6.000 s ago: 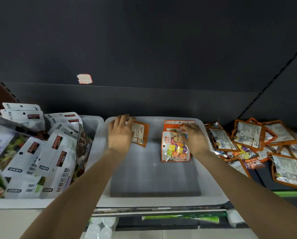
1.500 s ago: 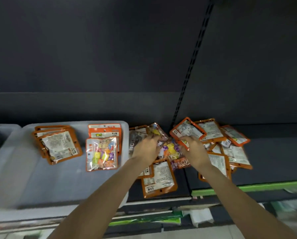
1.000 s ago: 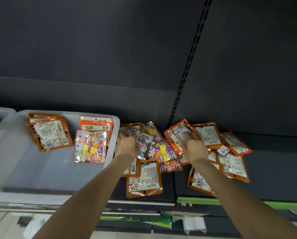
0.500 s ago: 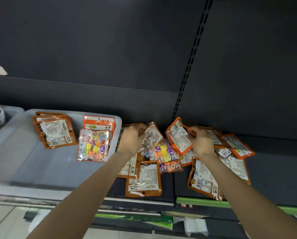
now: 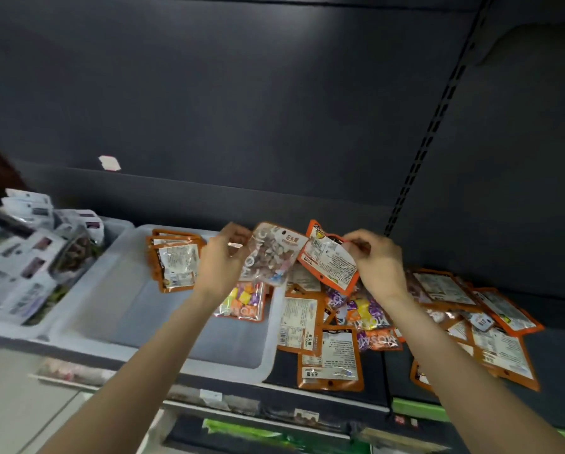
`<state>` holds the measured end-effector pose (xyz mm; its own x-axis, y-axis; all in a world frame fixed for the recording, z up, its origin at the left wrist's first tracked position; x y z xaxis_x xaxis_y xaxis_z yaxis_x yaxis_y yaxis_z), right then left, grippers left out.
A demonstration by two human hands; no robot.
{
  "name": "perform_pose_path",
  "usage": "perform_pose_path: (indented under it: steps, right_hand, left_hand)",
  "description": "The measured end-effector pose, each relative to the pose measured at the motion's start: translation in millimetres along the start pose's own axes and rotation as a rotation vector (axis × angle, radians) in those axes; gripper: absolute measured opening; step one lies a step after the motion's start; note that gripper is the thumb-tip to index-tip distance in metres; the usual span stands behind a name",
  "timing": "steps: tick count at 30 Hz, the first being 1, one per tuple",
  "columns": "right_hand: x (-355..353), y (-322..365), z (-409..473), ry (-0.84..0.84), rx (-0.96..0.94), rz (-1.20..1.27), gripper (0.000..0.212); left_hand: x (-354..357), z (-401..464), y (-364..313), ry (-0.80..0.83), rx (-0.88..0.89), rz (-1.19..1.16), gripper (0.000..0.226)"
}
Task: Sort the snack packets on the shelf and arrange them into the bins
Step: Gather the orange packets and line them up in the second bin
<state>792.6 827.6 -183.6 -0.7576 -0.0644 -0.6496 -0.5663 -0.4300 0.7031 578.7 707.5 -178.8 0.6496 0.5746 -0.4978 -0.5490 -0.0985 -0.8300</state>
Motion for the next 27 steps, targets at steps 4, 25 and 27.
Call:
perform_pose_path:
  steps: [4,25,27]
  right_hand:
    - [37.4,47.7,1.1,0.006,-0.082,0.028,0.010]
    - [198.5,113.9,-48.0,0.176,0.191,-0.238,0.017]
    - [202.8,109.7,-47.6,0.160,0.217,-0.314,0.018]
  left_hand:
    - [-53.2,4.3,33.2,-0.098,-0.046,0.033,0.008]
    - [-142.5,66.7,194.6,0.101,-0.174,0.167,0.020]
    - [-140.7,64.8,196.4,0.105,-0.189,0.123,0.020]
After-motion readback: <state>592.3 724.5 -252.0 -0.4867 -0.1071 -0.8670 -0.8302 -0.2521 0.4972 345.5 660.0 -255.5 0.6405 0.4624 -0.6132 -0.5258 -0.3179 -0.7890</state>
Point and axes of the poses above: each hand's wrist, its own z-axis towards the middle knuckle, its own x-axis out of the palm, y = z × x, the point moved 1 cm from there along z, towards the middle knuckle
